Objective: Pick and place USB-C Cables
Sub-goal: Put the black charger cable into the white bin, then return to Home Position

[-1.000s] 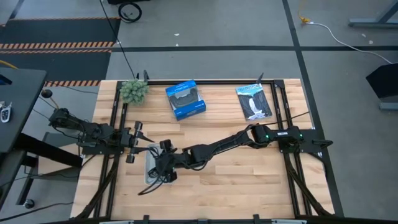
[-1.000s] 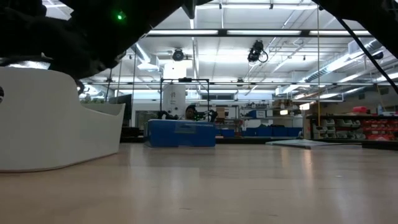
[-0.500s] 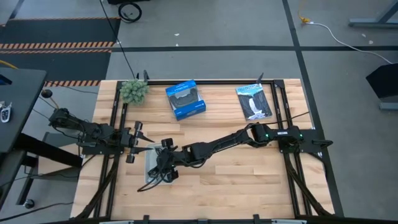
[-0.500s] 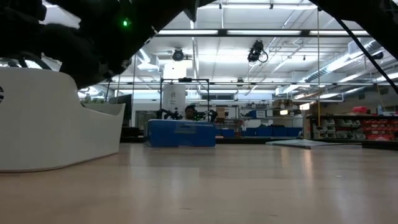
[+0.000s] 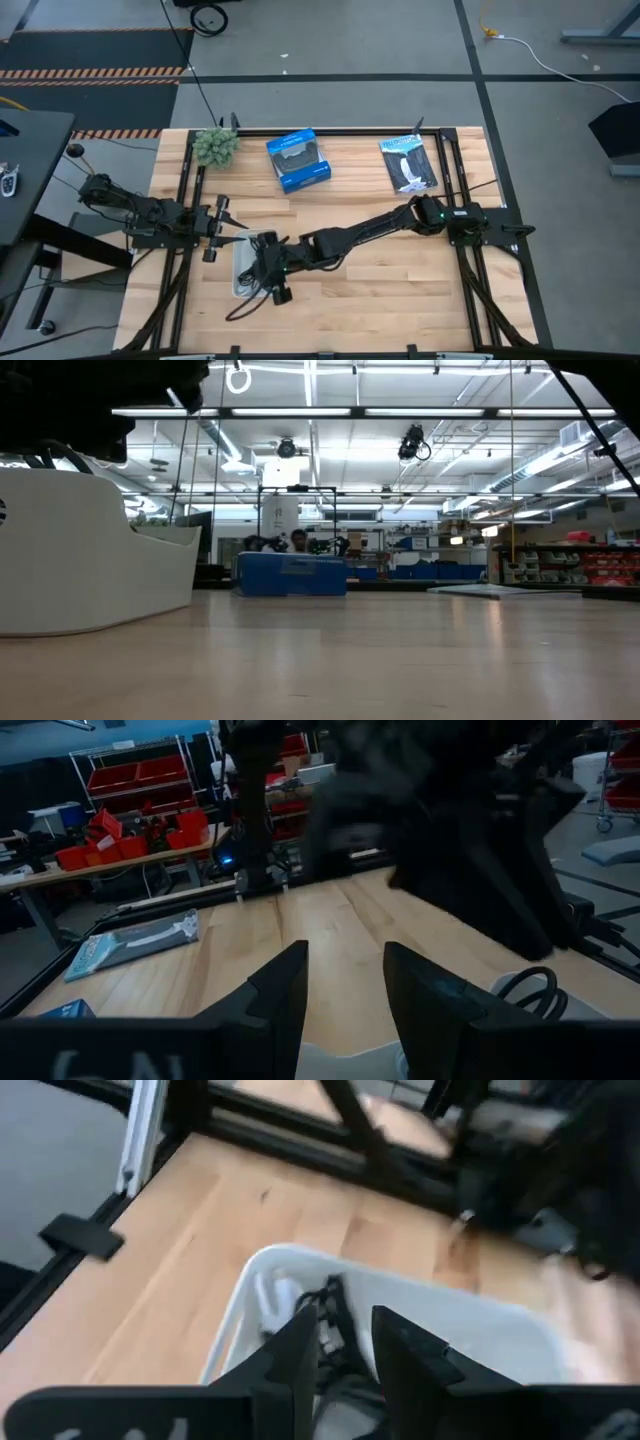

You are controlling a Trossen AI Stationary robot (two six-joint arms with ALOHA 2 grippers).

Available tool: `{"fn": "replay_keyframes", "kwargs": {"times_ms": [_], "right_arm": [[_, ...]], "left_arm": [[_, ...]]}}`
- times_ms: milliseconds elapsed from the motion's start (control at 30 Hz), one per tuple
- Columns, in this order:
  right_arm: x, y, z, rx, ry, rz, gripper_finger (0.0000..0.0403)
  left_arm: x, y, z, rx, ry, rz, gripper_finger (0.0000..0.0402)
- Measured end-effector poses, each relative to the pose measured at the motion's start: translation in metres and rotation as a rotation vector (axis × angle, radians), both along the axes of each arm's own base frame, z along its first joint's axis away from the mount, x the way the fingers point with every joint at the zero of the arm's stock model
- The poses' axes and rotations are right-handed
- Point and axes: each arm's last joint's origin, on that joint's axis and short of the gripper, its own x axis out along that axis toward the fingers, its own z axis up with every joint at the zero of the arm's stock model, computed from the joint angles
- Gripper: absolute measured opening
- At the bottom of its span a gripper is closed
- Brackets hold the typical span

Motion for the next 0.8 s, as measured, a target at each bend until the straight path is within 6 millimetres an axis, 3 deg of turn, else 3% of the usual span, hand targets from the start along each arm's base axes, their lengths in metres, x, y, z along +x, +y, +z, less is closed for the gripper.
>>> {"fn": "replay_keyframes", "kwargs": {"times_ms": [333, 433, 800], "right_arm": [[0.007, 0.01, -0.054, -0.008, 0.111, -0.013, 0.0103], [0.006, 0.011, -0.058, -0.013, 0.126, -0.012, 0.0103], [-0.008, 0.003, 0.005, -0.064, 0.023, -0.106, 0.0103]], "left_arm": [[0.0, 0.0, 0.0, -0.001, -0.002, 0.0, 0.0142], [0.0, 0.0, 0.0, -0.001, 0.0, 0.0, 0.0142], [0.0, 0.0, 0.0, -0.002, -0.003, 0.0, 0.0142]]}}
